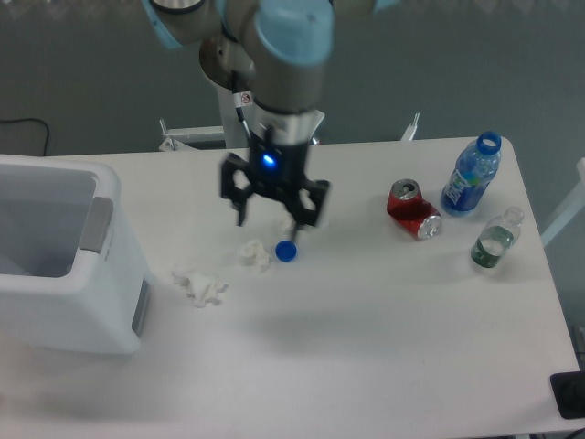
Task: Close the trash can
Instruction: 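Raise the gripper from beside the bottles and move it toward the white bin, then move the gripper past the bin toward its raised lid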
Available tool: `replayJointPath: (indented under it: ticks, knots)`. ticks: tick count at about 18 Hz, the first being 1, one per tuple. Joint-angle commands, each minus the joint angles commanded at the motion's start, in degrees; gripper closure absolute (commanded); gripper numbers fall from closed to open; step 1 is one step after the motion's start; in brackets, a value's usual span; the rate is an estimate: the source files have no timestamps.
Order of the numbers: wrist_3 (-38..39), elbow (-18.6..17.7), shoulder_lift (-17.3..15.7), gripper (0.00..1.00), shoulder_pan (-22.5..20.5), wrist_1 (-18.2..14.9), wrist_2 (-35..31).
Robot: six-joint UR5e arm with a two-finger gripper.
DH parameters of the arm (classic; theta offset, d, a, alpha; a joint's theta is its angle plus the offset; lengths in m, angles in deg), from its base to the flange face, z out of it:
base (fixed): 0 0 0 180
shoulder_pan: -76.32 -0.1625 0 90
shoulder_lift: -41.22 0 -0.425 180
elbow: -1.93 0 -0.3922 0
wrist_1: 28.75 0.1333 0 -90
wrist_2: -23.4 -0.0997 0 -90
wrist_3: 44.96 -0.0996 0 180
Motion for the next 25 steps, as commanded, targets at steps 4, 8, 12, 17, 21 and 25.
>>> replayJointPath:
  ticks: [4,8,12,17,21,25]
  knots:
    - [7.11,0.18,-3.52,0.69,2.38,0.0,4.22]
    - [13.01,1.31,-4.67,0.71,5.97,0.26,4.75]
    - [16.97,2.37,-5.72,0.71,9.84,0.26,4.75]
    - [21.18,2.37,-9.06,0.71,12.75,0.26,5.71]
    - [25.49,3.6,-9.15,0.71,12.75,0.44,6.33]
    - [30.42,4.75,-10.12,0.71,13.28,0.44,7.82]
